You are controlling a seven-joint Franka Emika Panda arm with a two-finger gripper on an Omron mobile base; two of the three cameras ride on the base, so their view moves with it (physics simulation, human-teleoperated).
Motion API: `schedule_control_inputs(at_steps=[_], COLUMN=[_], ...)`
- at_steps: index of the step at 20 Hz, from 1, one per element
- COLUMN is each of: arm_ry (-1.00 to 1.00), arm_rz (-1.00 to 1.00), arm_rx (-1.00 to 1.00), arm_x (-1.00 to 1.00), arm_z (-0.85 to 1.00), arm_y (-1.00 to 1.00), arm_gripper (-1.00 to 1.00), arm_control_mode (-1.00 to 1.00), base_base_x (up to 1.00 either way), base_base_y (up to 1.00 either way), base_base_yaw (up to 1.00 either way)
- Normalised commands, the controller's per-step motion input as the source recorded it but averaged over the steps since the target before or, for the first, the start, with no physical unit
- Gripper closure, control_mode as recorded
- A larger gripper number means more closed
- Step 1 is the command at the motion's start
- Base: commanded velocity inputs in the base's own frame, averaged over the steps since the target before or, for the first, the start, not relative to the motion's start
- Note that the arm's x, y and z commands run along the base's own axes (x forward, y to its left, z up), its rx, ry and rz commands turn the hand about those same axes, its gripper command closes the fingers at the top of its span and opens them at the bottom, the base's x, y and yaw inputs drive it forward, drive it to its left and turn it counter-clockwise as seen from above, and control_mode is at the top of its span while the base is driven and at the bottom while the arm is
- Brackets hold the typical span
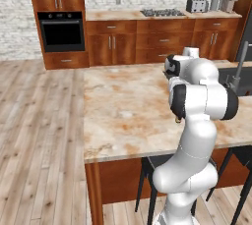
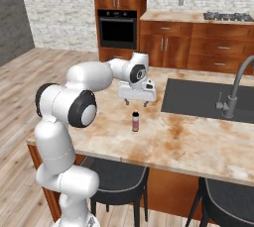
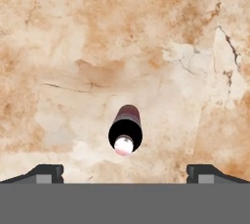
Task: Place the large bottle from the dining counter next to the other large bottle outside the sink, and place the small bottle from the dining counter next to the other small bottle inside the sink.
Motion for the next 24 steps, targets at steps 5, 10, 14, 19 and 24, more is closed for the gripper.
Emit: schedule_control_inputs(at_steps=[5,10,14,19,24], arm_ry=[0.00,0.00,0.00,0.00,0.00], arm_rz=[0.00,0.00,0.00,0.00,0.00], arm_rx=[0.00,0.00,0.00,0.00,0.00], arm_x=[0.02,0.03,0.01,0.00,0.03], arm_z=[-0.04,-0.06,-0.21,-0.18,-0.09], arm_y=[0.00,0.00,0.00,0.00,0.00], arm_gripper=[-1.00,-1.00,-1.00,-1.00,-1.00], arm_control_mode=[-1.00,-1.00,-1.00,-1.00,-1.00], base_base_x=[0.00,0.00,0.00,0.00,0.00], base_base_y=[0.00,0.00,0.00,0.00,0.00], base_base_yaw=[0.00,0.00,0.00,0.00,0.00])
